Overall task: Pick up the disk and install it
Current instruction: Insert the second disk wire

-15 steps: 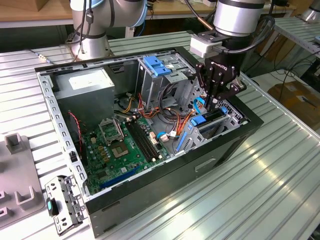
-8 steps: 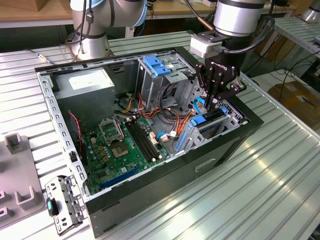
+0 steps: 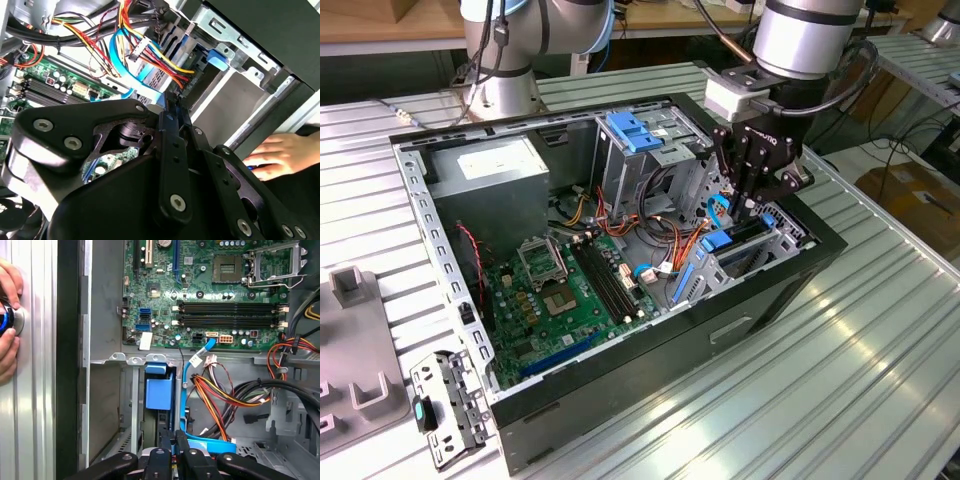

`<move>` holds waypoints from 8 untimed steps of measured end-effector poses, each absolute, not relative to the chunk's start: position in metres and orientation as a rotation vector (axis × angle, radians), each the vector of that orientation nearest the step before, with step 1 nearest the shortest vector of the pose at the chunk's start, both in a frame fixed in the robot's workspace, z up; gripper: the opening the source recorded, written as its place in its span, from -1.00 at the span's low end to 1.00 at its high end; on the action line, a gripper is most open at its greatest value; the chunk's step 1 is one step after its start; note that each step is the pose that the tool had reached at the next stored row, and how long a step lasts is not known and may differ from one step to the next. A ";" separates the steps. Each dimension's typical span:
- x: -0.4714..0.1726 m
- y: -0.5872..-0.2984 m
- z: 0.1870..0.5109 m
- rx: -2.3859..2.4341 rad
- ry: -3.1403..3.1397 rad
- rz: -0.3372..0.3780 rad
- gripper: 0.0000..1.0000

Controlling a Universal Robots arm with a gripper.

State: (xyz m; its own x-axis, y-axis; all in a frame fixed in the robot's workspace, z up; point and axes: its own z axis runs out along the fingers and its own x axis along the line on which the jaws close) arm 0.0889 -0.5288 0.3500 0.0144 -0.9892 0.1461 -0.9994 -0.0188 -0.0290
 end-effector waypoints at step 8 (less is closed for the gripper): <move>0.089 -0.537 0.349 2.150 -2.179 0.177 -0.68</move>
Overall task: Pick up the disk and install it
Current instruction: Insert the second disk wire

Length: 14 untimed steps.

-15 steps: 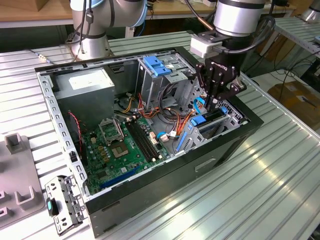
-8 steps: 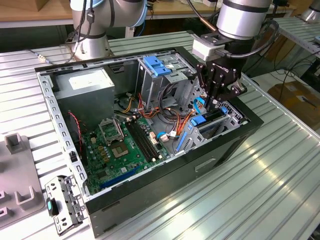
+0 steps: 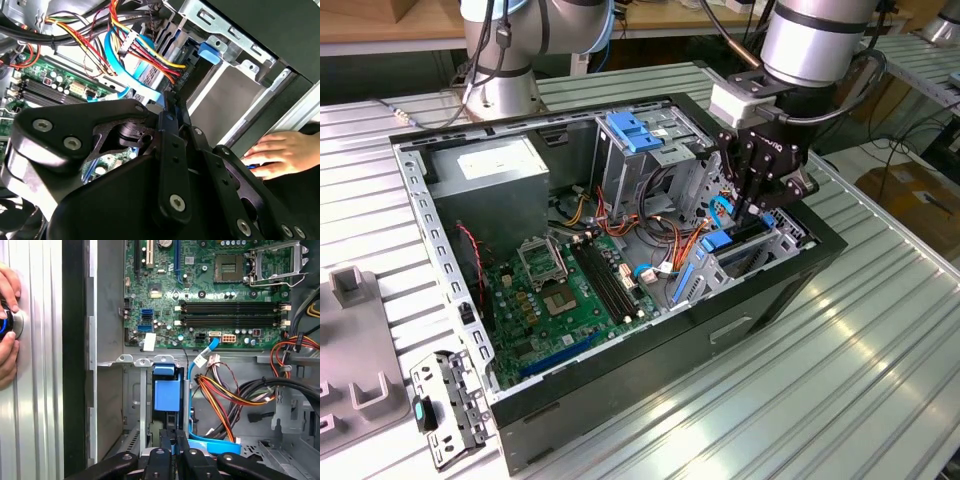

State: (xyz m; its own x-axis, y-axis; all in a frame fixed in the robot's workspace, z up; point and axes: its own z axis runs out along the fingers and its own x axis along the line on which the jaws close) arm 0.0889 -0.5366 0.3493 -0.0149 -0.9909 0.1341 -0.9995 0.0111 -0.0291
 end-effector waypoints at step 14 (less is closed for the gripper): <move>0.089 -0.545 0.349 2.201 -2.228 0.108 -0.68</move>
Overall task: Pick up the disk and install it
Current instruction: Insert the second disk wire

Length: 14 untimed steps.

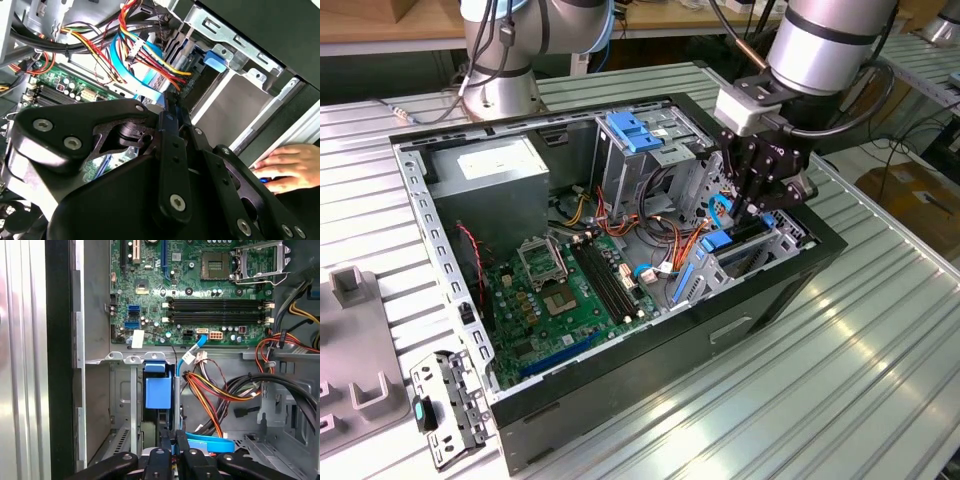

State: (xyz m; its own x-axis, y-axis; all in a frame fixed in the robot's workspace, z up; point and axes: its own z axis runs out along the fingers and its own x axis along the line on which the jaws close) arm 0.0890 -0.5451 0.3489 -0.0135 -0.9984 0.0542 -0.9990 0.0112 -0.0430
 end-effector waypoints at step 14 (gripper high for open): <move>0.088 -0.549 0.347 2.201 -2.229 0.107 -0.68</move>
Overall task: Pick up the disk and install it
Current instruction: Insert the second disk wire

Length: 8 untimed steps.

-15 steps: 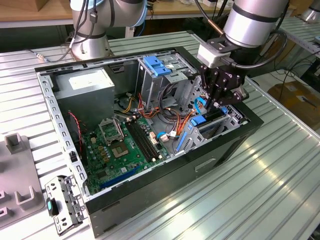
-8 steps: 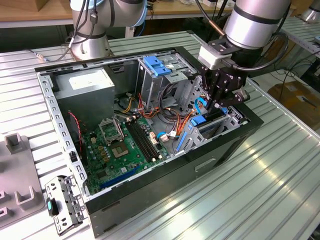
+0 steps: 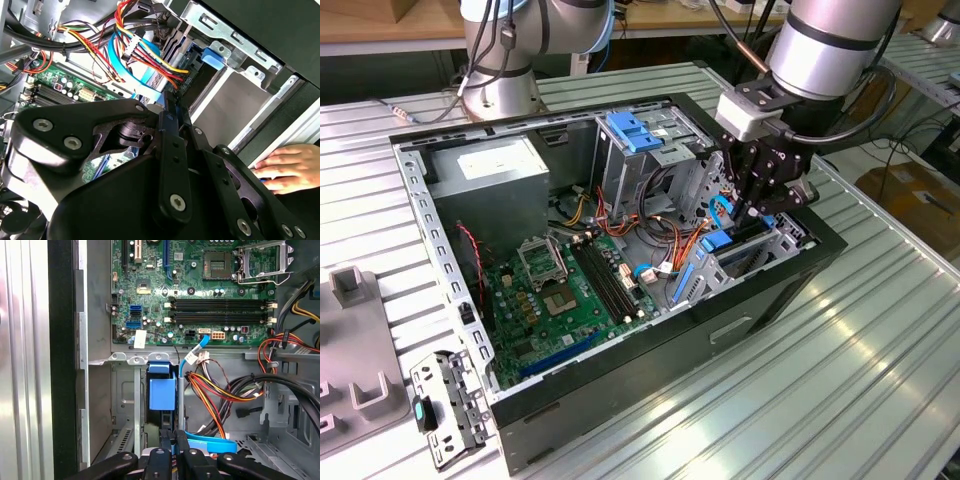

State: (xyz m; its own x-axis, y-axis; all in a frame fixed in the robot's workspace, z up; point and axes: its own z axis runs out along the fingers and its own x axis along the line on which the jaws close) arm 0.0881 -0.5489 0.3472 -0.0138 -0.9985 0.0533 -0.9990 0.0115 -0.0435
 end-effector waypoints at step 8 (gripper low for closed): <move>0.089 -0.549 0.347 2.201 -2.229 0.107 -0.68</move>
